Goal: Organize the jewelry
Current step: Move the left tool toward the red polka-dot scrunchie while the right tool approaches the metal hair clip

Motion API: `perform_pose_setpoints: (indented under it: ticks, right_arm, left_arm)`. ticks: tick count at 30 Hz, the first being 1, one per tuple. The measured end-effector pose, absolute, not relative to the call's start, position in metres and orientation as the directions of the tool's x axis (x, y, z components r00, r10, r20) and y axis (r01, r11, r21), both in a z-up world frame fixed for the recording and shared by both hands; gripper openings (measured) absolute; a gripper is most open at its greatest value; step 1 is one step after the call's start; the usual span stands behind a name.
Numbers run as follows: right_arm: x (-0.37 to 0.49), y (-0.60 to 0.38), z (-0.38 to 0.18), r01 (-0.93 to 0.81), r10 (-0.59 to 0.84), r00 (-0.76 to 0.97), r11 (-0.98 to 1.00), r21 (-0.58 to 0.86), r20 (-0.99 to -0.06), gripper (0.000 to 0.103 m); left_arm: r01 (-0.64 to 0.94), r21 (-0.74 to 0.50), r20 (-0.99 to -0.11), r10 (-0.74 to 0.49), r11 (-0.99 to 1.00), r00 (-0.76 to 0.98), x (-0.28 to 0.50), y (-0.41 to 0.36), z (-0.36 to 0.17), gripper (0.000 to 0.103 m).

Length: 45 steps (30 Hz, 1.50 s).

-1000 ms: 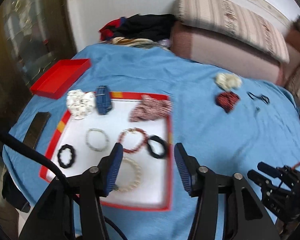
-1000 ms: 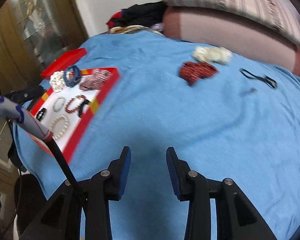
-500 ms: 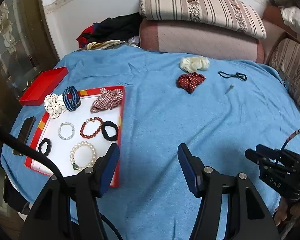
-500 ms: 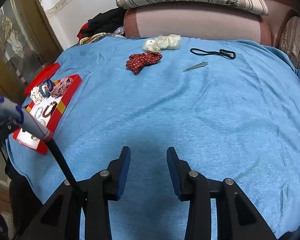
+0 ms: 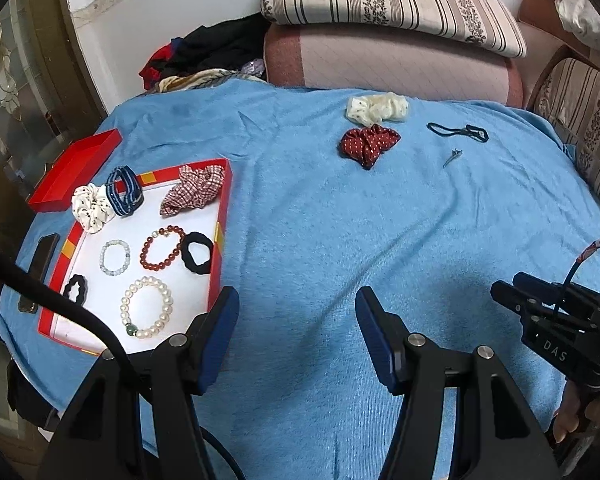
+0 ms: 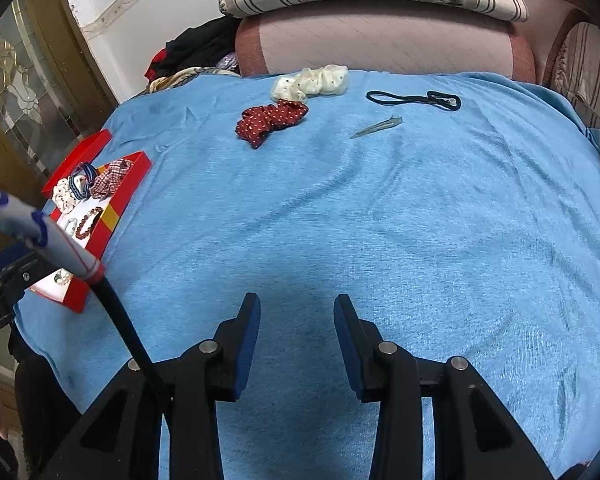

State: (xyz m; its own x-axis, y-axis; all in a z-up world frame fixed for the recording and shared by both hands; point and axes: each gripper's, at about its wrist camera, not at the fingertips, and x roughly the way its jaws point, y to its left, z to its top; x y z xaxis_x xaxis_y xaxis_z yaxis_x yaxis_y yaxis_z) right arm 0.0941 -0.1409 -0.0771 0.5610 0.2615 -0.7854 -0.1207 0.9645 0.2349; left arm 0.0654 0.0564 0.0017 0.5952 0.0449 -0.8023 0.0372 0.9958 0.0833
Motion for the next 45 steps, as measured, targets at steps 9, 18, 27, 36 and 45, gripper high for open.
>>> perform_pose_setpoints:
  ticks: [9, 18, 27, 36, 45]
  right_arm:
    - [0.117, -0.157, -0.092, -0.076, 0.23, 0.551, 0.971, 0.226, -0.802, 0.042]
    - [0.157, -0.184, -0.103, 0.003, 0.197, 0.556, 0.971, 0.239, -0.808, 0.042]
    - [0.198, -0.2, -0.104, 0.042, 0.169, 0.572, 0.971, 0.235, -0.802, 0.042]
    - [0.238, -0.208, -0.104, 0.062, 0.178, 0.593, 0.962, 0.265, -0.785, 0.042]
    - [0.279, -0.206, -0.111, 0.064, 0.227, 0.582, 0.944, 0.322, -0.781, 0.042]
  left_arm:
    - [0.029, 0.052, -0.833, 0.027, 0.998, 0.552, 0.089, 0.061, -0.024, 0.059]
    - [0.023, 0.021, -0.861, 0.006, 1.0, 0.509, 0.125, 0.065, -0.049, 0.059]
    - [0.043, 0.057, -0.856, 0.027, 0.997, 0.515, 0.161, 0.051, -0.06, 0.059]
    - [0.069, 0.023, -0.844, -0.018, 0.997, 0.536, 0.206, 0.04, -0.055, 0.059]
    - [0.093, -0.05, -0.849, -0.092, 0.994, 0.521, 0.264, 0.027, -0.061, 0.059]
